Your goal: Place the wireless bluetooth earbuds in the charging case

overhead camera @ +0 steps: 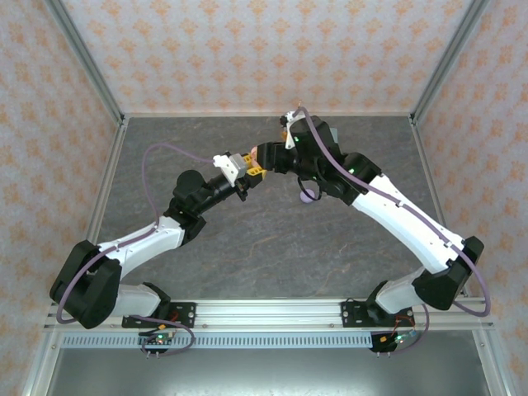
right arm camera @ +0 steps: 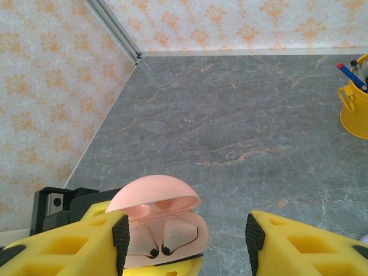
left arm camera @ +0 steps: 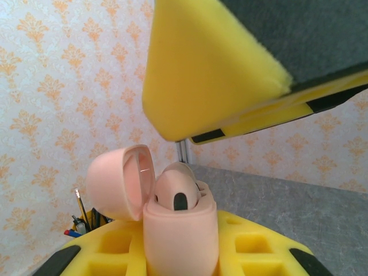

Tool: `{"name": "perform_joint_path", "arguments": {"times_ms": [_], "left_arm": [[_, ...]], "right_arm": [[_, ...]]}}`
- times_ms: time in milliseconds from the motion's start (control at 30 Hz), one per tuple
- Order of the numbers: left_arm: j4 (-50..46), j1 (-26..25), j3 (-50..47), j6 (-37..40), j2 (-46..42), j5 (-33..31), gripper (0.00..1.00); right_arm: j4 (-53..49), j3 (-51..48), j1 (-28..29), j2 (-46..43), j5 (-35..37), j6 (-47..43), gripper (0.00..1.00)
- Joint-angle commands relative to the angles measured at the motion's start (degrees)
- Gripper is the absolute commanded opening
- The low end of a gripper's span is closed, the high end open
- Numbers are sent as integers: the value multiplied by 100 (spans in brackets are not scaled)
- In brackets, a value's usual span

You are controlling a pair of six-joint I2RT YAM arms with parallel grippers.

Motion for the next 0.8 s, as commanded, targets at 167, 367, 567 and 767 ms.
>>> {"name": "perform_joint_path", "arguments": {"times_ms": [167, 367, 567, 767], "left_arm": [[289, -25, -16, -16, -82, -109, 0], [287, -26, -39, -25, -49, -88, 0], [298, -28, -46, -78, 16, -21, 0], [243, -28, -55, -95, 7, 30, 0]], "right_arm": [[179, -83, 45, -299, -79, 56, 57], [289, -289, -43, -548, 336, 56, 58], [6, 218, -526, 75, -176, 102, 57], [-495, 1262, -778, 1042, -439, -71, 57]]}}
